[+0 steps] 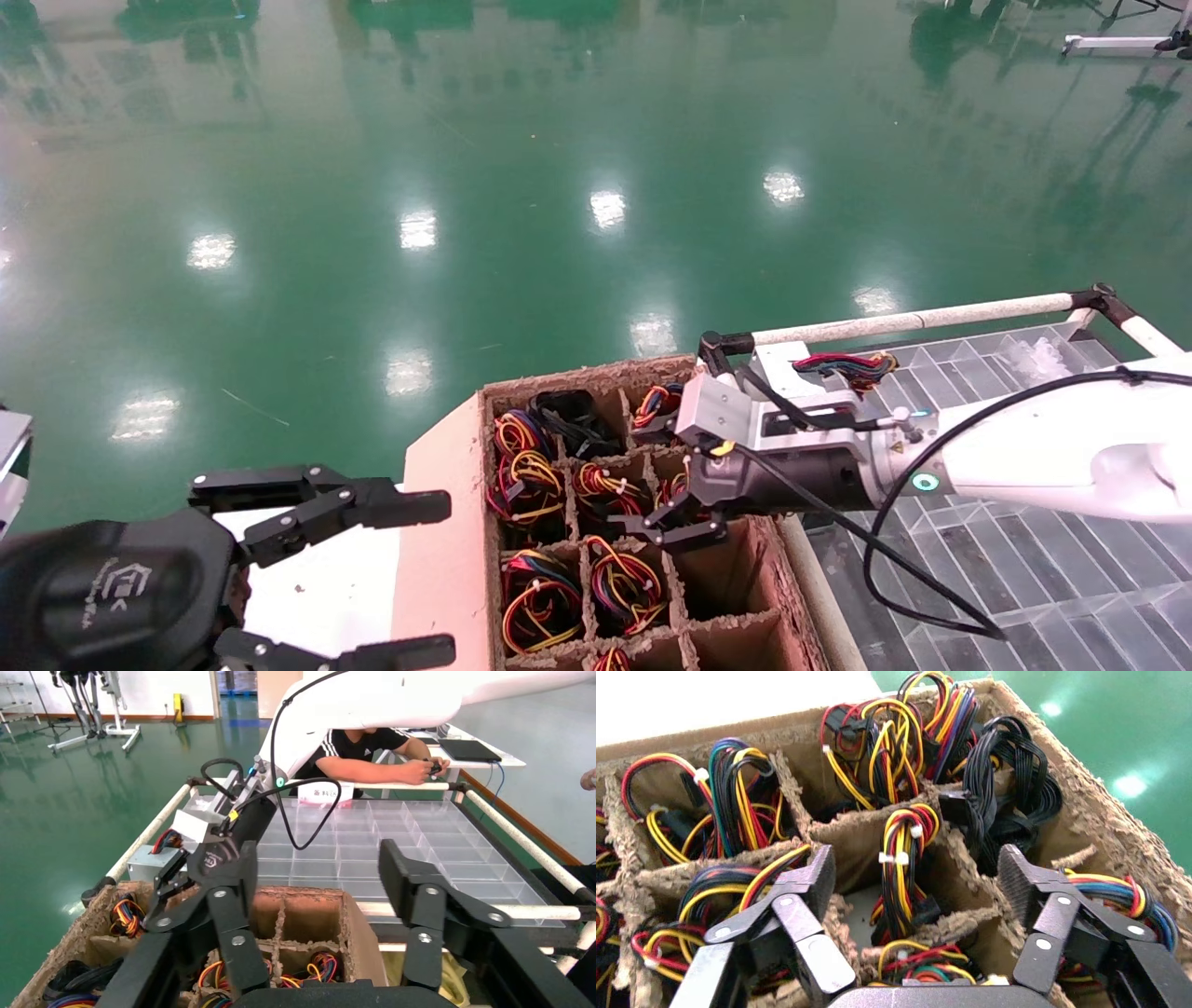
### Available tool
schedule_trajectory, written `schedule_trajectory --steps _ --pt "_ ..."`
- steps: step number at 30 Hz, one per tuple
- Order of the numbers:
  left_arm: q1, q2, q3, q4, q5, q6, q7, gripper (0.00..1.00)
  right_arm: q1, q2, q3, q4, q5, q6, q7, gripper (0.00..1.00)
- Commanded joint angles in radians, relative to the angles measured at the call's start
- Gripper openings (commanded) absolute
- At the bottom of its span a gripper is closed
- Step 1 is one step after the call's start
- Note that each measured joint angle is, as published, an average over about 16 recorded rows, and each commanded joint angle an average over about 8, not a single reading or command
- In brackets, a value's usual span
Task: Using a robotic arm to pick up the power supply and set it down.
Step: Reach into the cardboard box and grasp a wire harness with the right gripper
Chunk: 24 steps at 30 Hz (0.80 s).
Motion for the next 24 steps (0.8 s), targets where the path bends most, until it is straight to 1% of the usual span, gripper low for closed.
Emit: schedule_trajectory --steps 1,10,24 --pt "0.000 0.000 0.000 0.000 0.000 0.000 0.000 1.00 0.006 -0.014 0.001 -0.027 0.001 0.003 -0.017 0.00" --pt "0.000 0.000 0.000 0.000 0.000 0.000 0.000 1.00 0.015 -0.045 0.006 -0.103 0.009 0.005 -0.066 0.00" --pt "0.000 0.000 0.000 0.000 0.000 0.000 0.000 1.00 0.020 -0.053 0.006 -0.167 0.009 0.015 -0.108 0.00"
